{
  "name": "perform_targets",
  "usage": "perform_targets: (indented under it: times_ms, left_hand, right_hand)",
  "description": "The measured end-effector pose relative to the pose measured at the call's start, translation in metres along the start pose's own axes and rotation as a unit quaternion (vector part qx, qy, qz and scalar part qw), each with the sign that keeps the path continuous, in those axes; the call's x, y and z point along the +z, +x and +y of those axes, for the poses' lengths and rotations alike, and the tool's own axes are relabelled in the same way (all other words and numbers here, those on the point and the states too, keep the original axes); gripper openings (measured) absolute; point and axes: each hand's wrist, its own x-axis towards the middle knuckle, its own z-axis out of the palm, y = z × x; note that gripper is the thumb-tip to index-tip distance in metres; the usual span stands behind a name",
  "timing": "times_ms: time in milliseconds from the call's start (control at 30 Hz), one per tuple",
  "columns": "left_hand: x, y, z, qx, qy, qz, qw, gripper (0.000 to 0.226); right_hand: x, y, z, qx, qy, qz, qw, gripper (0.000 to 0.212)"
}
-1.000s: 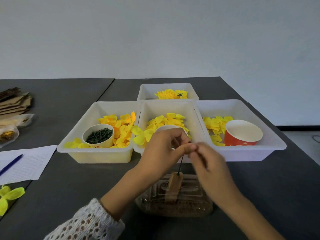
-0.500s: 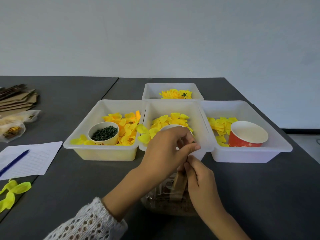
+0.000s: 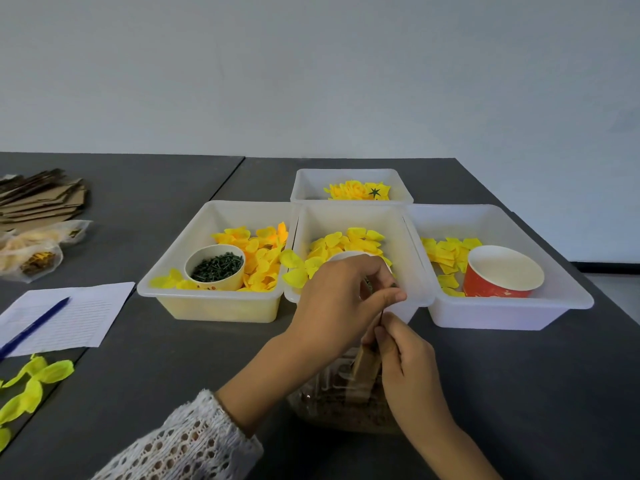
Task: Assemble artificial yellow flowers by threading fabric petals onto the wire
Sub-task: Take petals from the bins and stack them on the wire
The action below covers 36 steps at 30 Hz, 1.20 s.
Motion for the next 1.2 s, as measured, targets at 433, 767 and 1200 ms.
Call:
perform_targets:
  times_ms: [433,767,1200]
  left_hand:
    - [-0.002,0.000,-0.004,0.002,-0.011,-0.005,1.000,0.017]
    - [-0.002,-0.002,-0.010,-0.017,-0.011,-0.056,0.998,0.017]
    - [-0.035,0.000,-0.031,-0.007,0.016,-0.207,0.978,0.022]
  right_hand:
    - [0.002,0.000,-0.001,0.002,-0.018,0.009,1.000,0.019]
    - [0.000,-0.002,-0.006,0.013,-0.021,0.015,1.000,0.016]
    - [-0.021,0.001,-0.010,0.158,0.092,0.088,0.979,0.037]
